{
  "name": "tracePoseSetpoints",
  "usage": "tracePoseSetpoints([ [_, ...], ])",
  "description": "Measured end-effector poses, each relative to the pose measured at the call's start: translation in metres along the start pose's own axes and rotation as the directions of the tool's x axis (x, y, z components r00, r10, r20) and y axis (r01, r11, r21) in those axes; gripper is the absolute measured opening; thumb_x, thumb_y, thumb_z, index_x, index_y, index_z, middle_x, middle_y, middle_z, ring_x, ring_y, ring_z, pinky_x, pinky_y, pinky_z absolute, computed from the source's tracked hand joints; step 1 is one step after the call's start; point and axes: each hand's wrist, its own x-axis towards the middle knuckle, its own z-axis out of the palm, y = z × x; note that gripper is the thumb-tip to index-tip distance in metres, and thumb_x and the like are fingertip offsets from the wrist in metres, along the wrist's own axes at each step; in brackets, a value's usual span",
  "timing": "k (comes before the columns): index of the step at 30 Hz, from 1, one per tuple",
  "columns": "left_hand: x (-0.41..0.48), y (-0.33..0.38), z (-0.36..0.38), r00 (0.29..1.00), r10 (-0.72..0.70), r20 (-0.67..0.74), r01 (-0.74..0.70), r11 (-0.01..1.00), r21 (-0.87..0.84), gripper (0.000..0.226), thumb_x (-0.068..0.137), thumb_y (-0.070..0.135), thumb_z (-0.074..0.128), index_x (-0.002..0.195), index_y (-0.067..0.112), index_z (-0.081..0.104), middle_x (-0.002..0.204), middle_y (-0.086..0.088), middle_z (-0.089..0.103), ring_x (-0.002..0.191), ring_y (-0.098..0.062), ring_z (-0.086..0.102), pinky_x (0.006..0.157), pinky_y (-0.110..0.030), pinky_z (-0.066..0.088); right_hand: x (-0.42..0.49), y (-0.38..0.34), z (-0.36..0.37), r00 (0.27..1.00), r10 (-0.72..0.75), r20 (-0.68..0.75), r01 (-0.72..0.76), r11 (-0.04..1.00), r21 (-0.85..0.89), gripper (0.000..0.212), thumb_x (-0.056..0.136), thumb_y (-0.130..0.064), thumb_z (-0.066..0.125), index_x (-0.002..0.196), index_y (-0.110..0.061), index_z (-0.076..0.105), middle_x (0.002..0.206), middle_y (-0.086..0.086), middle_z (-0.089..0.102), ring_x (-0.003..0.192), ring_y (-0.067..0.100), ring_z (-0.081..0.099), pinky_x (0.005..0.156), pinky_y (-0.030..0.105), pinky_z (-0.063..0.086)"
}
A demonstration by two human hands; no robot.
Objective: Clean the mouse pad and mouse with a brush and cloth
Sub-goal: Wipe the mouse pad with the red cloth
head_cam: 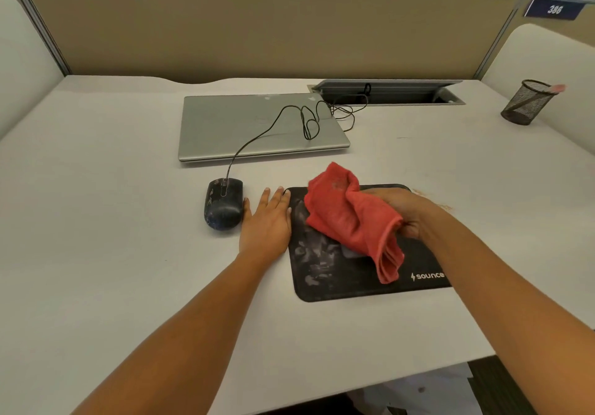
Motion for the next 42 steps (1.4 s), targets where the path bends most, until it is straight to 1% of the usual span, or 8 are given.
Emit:
tracePoseSetpoints([
  [3,0.0,-0.001,0.001,1.0,-0.007,0.006,0.007,1.0,0.006,0.048,0.1,0.033,0.014,0.148,0.023,0.014,0.157,0.005,0.012,0.145,-0.015,0.003,0.115,-0.046,0.001,0.008,0.006,-0.006,0.908,-0.293,-0.299,0.181,0.919,-0.352,0.029,0.08,-0.016,0.069,0.107,-0.008,0.064,0.084,0.003,0.064,0.074,0.015,0.059,0.07,0.029,0.052],
  [8,0.0,0.0,0.001,1.0,-0.009,0.006,0.009,1.0,0.001,0.048,0.101,0.032,0.015,0.148,0.023,0.014,0.157,0.005,0.012,0.145,-0.015,0.003,0.115,-0.046,0.001,-0.001,-0.008,-0.001,0.741,-0.581,-0.336,0.449,0.801,-0.396,0.013,0.091,-0.023,0.053,0.094,-0.02,0.065,0.102,0.007,0.069,0.078,0.012,0.061,0.076,0.029,0.052],
  [12,-0.001,0.0,-0.001,1.0,-0.011,0.005,0.011,1.0,-0.008,0.048,0.101,0.033,0.014,0.148,0.024,0.014,0.157,0.005,0.012,0.145,-0.015,0.002,0.115,-0.045,-0.001,-0.009,-0.01,0.017,0.831,-0.552,-0.07,0.306,0.56,-0.77,0.059,0.075,-0.072,0.047,0.113,-0.03,0.061,0.113,-0.006,0.061,0.099,0.016,0.057,0.088,0.038,0.046],
  [16,-0.001,0.001,-0.001,1.0,-0.007,0.003,0.007,1.0,0.005,0.048,0.101,0.032,0.015,0.148,0.023,0.013,0.157,0.004,0.012,0.145,-0.015,0.002,0.115,-0.046,0.0,0.0,0.021,0.038,0.891,-0.453,0.022,0.117,0.182,-0.976,0.067,0.075,-0.064,0.055,0.127,-0.023,0.045,0.13,-0.002,0.052,0.113,0.022,0.053,0.088,0.039,0.042],
  [23,0.0,0.0,0.0,1.0,-0.009,0.013,0.009,1.0,0.011,0.048,0.101,0.034,0.013,0.148,0.024,0.012,0.157,0.005,0.01,0.145,-0.016,0.0,0.115,-0.045,-0.002,0.012,0.012,0.031,0.764,-0.637,-0.1,0.298,0.486,-0.822,0.047,0.077,-0.024,0.06,0.123,-0.028,0.049,0.108,0.006,0.065,0.091,0.025,0.061,0.083,0.037,0.049],
  [29,-0.001,0.001,0.0,1.0,-0.009,0.012,0.008,1.0,0.011,0.048,0.101,0.033,0.013,0.148,0.023,0.011,0.157,0.004,0.01,0.145,-0.017,0.0,0.115,-0.046,-0.001,0.033,0.015,0.051,0.835,-0.544,0.077,0.247,0.246,-0.937,0.057,0.086,-0.02,0.053,0.14,-0.029,0.036,0.146,0.0,0.038,0.126,0.024,0.035,0.101,0.038,0.037],
  [37,0.0,0.003,-0.001,1.0,-0.012,0.007,0.011,0.999,0.03,0.048,0.101,0.029,0.014,0.148,0.023,0.01,0.157,0.004,0.008,0.145,-0.017,-0.002,0.115,-0.047,0.0,-0.018,0.023,0.036,0.875,-0.331,0.352,0.415,0.139,-0.899,0.041,0.075,-0.019,0.056,0.109,-0.041,0.065,0.116,-0.016,0.063,0.105,0.012,0.053,0.084,0.026,0.043],
  [42,-0.001,0.003,-0.003,1.0,0.001,0.007,-0.001,1.0,0.022,0.048,0.101,0.029,0.014,0.148,0.021,0.011,0.157,0.003,0.01,0.145,-0.018,-0.001,0.115,-0.047,0.0,-0.005,-0.004,0.034,0.818,-0.567,0.097,0.332,0.328,-0.884,0.044,0.073,-0.019,0.057,0.112,-0.04,0.063,0.113,-0.009,0.064,0.1,0.017,0.057,0.083,0.031,0.045],
])
